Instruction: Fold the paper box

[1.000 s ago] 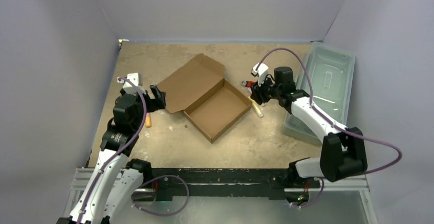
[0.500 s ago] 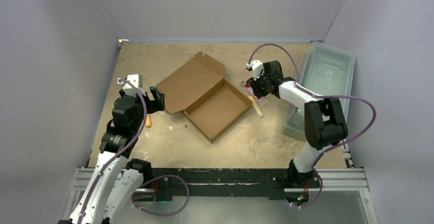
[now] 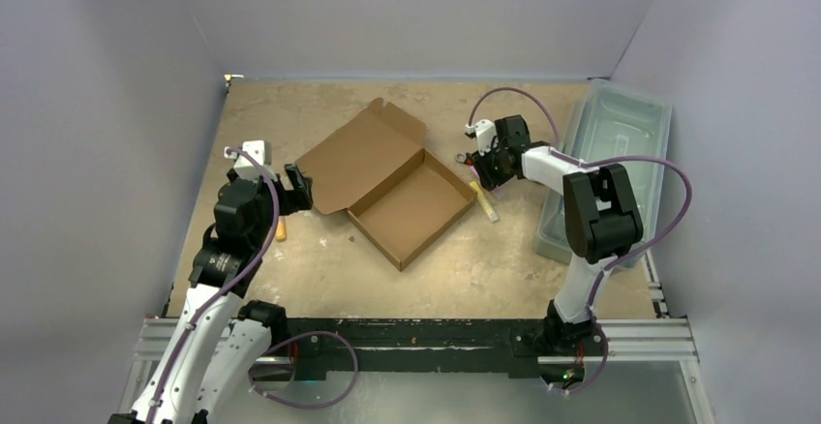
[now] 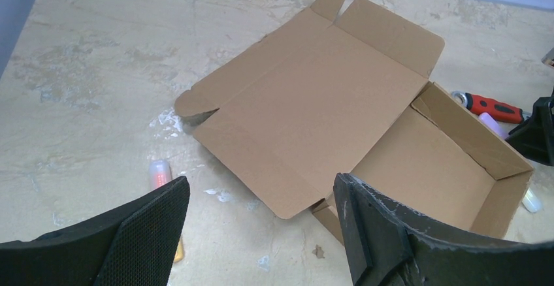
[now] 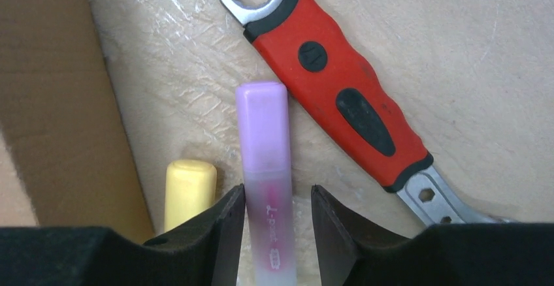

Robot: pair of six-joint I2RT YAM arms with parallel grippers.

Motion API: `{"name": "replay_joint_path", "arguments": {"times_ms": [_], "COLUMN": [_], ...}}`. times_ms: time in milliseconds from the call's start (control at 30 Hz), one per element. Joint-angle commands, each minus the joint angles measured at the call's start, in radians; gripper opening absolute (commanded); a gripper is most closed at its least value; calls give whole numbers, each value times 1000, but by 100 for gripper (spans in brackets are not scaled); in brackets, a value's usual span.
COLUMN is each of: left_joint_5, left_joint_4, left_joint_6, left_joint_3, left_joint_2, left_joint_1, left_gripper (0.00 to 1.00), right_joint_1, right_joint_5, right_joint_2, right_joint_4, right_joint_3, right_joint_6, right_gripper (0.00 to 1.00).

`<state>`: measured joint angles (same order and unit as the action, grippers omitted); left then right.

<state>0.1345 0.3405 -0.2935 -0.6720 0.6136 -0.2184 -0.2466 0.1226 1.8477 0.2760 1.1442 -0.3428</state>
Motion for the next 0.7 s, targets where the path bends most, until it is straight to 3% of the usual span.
{"name": "replay_joint_path", "arguments": {"times_ms": [0,100,233,333,533,667], "left_joint_5": [2,2,2,4,2,1], "left_joint_4": [-1,-1,0,0,0,-1], "left_joint_6": [19,19,20,20,21,22], "left_joint_3": [-1,0,0,0,0,-1], "left_joint_2": [-1,-2,-3,-5,-3,0], "left_joint_1": [-1,-1,-1,-1,-1,1], "left_gripper": [80,80,80,80,80,80], "right_joint_1": [1,3,4,5,5,5], "right_joint_5": [26,35,19,15,36,252], "right_joint_2": [22,24,-27,-128,-359,-472], "right_joint_4": [38,44,31,-18,-137,-159], "right_joint_3": [29,28,9,-37,-144,-218], "right_joint_6": [-11,-6,-21,-25,-63,-118], "right_gripper": [45,39,12,1,0,0]}}
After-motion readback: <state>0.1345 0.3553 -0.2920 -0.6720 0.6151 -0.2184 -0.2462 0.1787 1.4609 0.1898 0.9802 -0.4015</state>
